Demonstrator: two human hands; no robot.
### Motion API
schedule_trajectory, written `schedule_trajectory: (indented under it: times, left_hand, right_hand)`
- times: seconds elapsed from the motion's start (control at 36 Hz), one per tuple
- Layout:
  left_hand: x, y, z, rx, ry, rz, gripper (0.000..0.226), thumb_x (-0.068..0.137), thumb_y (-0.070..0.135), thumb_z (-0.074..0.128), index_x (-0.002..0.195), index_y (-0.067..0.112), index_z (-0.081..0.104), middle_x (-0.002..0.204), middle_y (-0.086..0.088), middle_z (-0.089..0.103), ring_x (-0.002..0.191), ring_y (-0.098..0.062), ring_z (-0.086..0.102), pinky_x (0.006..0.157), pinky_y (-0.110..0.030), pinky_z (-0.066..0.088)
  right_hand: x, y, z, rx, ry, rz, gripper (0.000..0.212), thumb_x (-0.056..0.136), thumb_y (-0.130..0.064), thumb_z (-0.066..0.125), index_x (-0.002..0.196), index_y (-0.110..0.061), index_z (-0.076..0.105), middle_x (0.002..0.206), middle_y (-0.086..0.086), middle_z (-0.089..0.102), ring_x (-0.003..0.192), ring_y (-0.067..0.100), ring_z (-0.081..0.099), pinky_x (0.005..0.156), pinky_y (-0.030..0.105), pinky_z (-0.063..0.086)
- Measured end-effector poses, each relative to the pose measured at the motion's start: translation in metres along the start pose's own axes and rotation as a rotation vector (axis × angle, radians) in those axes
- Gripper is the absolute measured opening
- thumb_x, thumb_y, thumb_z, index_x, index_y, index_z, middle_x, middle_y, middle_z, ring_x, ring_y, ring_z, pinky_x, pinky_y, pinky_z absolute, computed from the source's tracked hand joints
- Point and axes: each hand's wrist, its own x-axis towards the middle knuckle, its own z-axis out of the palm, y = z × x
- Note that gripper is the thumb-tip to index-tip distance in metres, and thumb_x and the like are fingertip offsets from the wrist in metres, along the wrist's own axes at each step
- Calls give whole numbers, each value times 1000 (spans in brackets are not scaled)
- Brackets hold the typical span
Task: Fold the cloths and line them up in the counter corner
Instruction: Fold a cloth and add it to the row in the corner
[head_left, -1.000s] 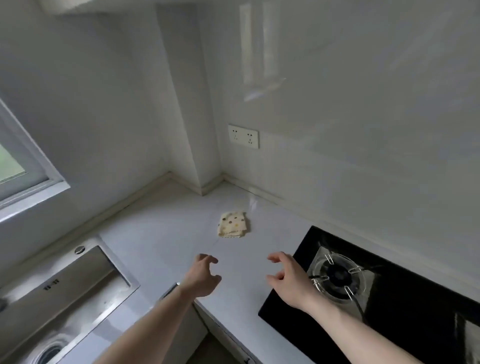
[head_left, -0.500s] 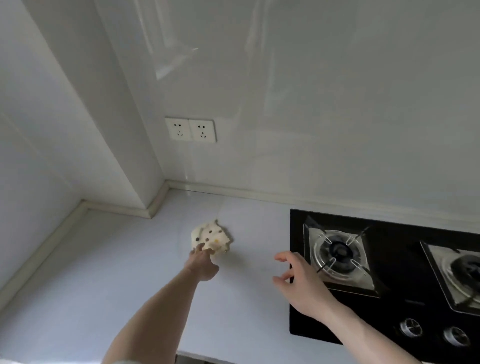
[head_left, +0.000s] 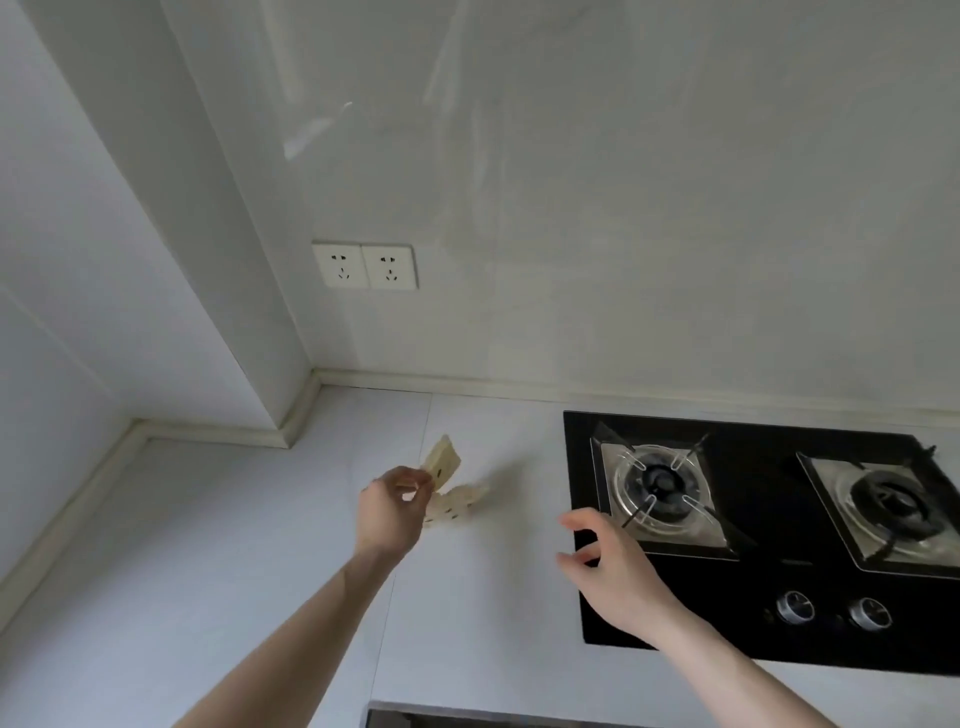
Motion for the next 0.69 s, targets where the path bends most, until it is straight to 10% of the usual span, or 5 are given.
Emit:
schedule_trajectory:
  times: [0.53,0.69]
  left_hand:
    - [-91,65,-73,-129,-251,185,18,92,7,67,97,24,72,84,3,75,72,-10,69,67,-16,52]
    - [-86,58,-80,-133,-190,114,35,94,1,51,103,29,69,91,4,68,81,-16,67,71,-24,55]
  right_hand:
    - [-4,-66,45,143,19,-163,14,88,-35,74,101,-29,72,106,-13,64,75,1,66,68,9,47]
    - [-4,-62,32,185,35,-103,8,91,-27,67,87,-23,72,59,-7,63,54,9,57,60,18,45]
